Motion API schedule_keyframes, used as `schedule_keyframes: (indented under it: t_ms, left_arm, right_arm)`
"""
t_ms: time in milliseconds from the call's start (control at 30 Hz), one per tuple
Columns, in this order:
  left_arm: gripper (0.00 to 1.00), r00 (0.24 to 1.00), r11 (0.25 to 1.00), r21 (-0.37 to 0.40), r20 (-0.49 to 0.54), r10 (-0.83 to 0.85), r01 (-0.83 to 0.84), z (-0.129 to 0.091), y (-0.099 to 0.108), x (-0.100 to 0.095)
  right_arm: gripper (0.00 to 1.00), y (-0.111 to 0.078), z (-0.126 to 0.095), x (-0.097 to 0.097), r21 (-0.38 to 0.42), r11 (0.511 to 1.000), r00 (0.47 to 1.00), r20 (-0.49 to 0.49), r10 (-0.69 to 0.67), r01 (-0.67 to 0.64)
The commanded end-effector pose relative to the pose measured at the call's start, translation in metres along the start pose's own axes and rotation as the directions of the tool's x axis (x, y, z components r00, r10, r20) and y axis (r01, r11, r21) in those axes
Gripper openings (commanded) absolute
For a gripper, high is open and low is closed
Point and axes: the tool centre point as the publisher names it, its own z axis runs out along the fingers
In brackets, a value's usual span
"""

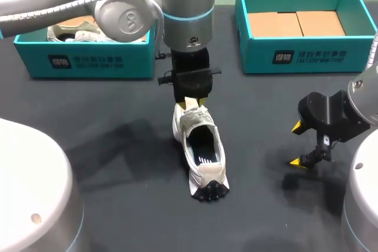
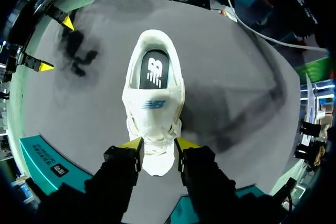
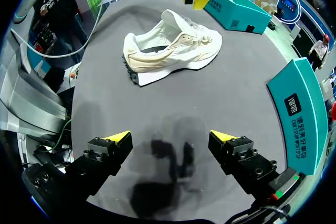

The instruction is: Take the shoe out of the shoebox, open the shoe tongue, remove and reinsert the insole, then place the shoe into the shoebox

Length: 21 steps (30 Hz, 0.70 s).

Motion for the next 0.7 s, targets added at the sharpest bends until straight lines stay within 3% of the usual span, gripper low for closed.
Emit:
schedule_keyframes:
  t_ms: [33,167,467,700]
  left_arm:
    - [0.37,1.0,0.999,0.022,-0.001,0.023,-0.023,0.012,-0.009,-0.003]
    - [0.37,0.998,0.998,0.039,-0.023,0.055,-0.054,0.028,-0.029,-0.008]
    - [0.37,0.993,0.989,0.117,-0.069,0.099,-0.091,0.065,-0.053,-0.009]
    - [0.39,0.997,0.995,0.072,-0.022,0.077,-0.075,0.041,-0.048,-0.002]
  right_arm:
    - [1.0,0.0,0.0,0.002,0.001,1.0,1.0,0.003,0.0,0.0]
    - [1.0,0.0,0.0,0.002,0.001,1.0,1.0,0.003,0.0,0.0]
    - [1.0,0.0,0.0,0.002,0.001,1.0,1.0,0.003,0.0,0.0]
    - [1.0,0.0,0.0,0.002,0.001,1.0,1.0,0.003,0.0,0.0]
